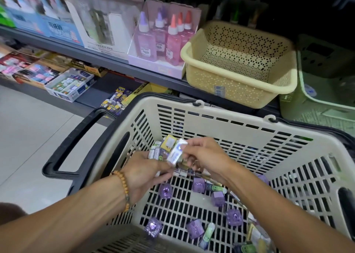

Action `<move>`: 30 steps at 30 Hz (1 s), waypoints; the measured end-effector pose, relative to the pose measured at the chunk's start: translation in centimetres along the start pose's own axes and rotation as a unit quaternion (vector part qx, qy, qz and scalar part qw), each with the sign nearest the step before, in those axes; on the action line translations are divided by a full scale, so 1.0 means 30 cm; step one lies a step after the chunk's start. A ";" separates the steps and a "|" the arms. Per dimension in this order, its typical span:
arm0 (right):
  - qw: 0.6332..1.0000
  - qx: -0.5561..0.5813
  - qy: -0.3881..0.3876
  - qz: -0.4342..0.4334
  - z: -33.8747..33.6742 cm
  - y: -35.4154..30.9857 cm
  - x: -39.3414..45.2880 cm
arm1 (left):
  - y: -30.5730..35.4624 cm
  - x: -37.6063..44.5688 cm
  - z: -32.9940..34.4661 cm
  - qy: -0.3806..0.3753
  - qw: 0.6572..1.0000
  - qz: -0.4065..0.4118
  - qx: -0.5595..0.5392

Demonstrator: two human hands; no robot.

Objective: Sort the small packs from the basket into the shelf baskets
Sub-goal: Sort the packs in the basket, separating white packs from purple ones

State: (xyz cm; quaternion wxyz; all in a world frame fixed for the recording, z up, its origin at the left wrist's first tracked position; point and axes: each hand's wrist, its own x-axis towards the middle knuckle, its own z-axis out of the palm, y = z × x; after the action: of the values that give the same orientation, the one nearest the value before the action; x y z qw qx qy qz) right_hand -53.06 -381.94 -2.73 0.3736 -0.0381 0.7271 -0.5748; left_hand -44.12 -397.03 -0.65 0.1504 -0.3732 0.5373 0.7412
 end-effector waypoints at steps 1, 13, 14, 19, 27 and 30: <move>1.000 0.007 0.027 0.014 -0.015 0.000 0.009 | 0.000 0.001 -0.003 0.014 1.000 0.003 -0.005; 0.994 -0.072 0.083 -0.019 0.015 0.012 0.034 | 0.006 0.007 0.005 -0.015 0.999 0.007 0.035; 0.996 -0.078 0.041 -0.029 0.014 0.013 0.015 | 0.006 0.007 0.008 -0.027 0.999 0.008 0.041; 0.998 -0.029 -0.042 -0.021 0.016 0.015 -0.026 | 0.013 -0.002 0.025 -0.076 0.996 0.009 0.038; 0.994 0.092 -0.059 0.002 -0.025 0.031 -0.037 | 0.019 0.002 0.036 -0.128 0.991 0.019 0.031; 0.989 0.103 -0.101 0.009 -0.046 0.041 -0.039 | 0.023 0.001 0.038 -0.159 0.987 -0.007 0.033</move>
State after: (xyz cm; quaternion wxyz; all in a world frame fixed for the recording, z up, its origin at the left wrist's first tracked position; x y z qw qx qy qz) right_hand -52.59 -379.85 -3.12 0.4520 -0.0503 0.6227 -0.6367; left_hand -45.03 -396.26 -0.03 0.2514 -0.2494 0.5278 0.7720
